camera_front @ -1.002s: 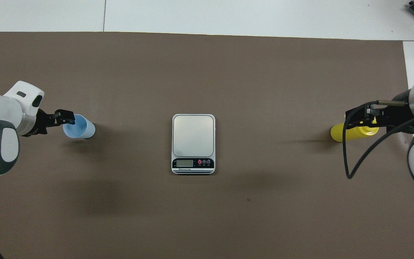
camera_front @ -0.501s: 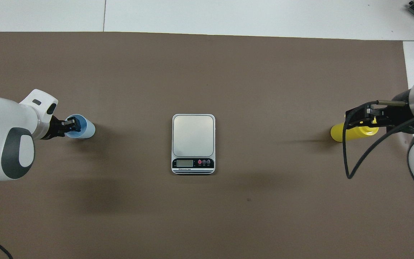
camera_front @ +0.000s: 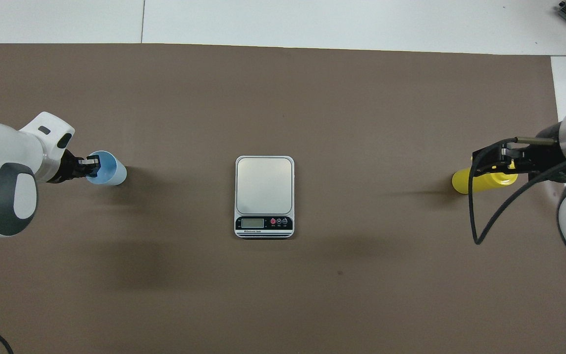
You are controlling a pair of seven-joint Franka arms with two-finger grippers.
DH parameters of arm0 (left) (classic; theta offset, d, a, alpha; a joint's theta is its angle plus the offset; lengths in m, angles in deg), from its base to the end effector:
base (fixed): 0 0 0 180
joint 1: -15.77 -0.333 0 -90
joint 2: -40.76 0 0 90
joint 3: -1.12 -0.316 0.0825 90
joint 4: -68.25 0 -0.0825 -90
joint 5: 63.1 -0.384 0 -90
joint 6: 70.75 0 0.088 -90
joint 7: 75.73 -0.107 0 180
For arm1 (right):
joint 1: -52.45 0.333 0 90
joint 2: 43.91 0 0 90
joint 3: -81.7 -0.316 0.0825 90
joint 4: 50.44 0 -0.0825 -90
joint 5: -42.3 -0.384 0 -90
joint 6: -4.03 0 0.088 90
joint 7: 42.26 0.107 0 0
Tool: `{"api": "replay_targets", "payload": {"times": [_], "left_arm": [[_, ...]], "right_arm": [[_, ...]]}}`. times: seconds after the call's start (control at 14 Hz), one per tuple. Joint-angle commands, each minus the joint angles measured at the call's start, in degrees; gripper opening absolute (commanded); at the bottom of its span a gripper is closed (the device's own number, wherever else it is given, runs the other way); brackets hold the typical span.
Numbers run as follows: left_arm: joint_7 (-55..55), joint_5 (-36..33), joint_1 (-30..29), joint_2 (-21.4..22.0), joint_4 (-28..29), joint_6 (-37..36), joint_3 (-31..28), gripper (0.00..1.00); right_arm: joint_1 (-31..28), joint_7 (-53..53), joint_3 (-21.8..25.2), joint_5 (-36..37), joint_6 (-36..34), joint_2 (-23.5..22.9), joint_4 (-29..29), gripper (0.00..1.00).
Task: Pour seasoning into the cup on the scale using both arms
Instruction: 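Reach the left gripper to the blue cup and grasp it, then carry the blue cup with the left gripper onto the scale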
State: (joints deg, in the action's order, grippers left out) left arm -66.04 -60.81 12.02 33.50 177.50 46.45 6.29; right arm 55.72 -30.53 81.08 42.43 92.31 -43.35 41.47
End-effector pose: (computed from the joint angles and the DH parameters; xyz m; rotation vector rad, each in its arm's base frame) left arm 0.5913 -0.0153 0.4329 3.0832 0.2521 0.0121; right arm 0.5461 0.0369 0.6117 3.1235 -0.2141 -0.0826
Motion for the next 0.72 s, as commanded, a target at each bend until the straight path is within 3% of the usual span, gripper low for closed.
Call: {"api": "replay_targets", "payload": {"times": [0.0, 0.29, 0.64], "left_arm": [[1.2, -0.2, 3.4, 0.0, -7.5, -9.7, -0.5, 0.0], [9.6, -0.3, 10.7, 0.9, -9.2, -11.3, -0.5, 0.0], [26.0, -0.2, 21.9, -0.2, -7.2, -1.7, -0.1, 0.0]], "right_arm": [[-0.5, -1.4, -0.1, 0.4, 0.7, 1.5, 1.7, 1.0], [-0.5, -1.4, -0.1, 0.4, 0.7, 1.5, 1.7, 1.0], [-0.5, -1.4, -0.1, 0.4, 0.7, 1.5, 1.7, 1.0]]}}
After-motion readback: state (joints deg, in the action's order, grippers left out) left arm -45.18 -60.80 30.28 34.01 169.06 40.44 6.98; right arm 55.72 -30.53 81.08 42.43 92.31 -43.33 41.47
